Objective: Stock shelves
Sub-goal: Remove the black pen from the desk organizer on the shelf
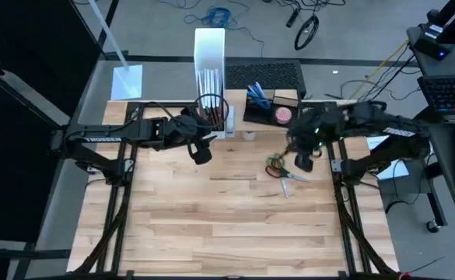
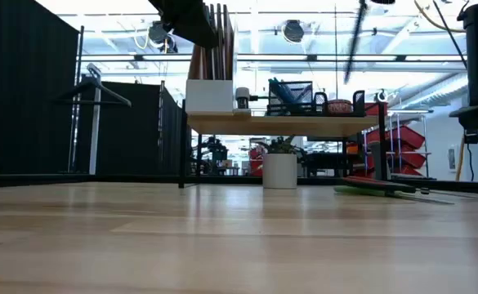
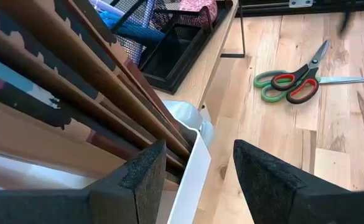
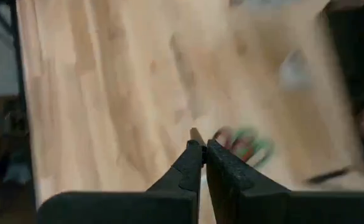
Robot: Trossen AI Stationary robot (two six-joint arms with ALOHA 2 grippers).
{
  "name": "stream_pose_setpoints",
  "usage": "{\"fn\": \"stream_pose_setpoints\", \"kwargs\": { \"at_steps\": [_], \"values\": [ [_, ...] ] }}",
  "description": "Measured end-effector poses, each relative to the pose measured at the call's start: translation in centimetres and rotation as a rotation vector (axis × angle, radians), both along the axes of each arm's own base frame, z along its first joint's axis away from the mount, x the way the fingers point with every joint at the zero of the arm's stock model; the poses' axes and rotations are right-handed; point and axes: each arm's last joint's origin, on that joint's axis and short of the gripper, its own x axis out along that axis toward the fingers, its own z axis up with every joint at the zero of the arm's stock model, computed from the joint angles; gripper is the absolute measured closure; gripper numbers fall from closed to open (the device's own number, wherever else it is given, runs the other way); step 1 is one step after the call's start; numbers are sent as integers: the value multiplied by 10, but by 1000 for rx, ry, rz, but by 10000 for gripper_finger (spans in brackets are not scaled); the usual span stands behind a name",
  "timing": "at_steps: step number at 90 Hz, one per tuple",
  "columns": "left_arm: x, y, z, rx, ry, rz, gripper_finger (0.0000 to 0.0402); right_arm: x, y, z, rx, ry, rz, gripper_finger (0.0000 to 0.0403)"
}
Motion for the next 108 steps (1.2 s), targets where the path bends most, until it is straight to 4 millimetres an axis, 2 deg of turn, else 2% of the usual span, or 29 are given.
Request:
{"fn": "stream_pose_setpoints", "kwargs": {
  "at_steps": [24, 37, 53, 64, 73, 84, 108],
  "values": [
    [0, 0, 0, 0, 0, 0, 226, 1, 25, -85, 364, 354, -55, 403],
    [0, 0, 0, 0, 0, 0, 226, 2, 32, -130, 506, 443, -75, 403],
    [0, 0, 0, 0, 0, -1, 226, -9, 33, -192, 575, 525, -122, 403],
    [0, 0, 0, 1, 0, -1, 226, -22, 29, -225, 544, 557, -188, 403],
    [0, 0, 0, 1, 0, -1, 226, -32, 24, -244, 458, 578, -289, 401],
    [0, 0, 0, 1, 0, -1, 226, -42, 20, -257, 365, 601, -382, 389],
    [0, 0, 0, 1, 0, -1, 226, -43, 19, -257, 343, 599, -404, 308]
  ]
}}
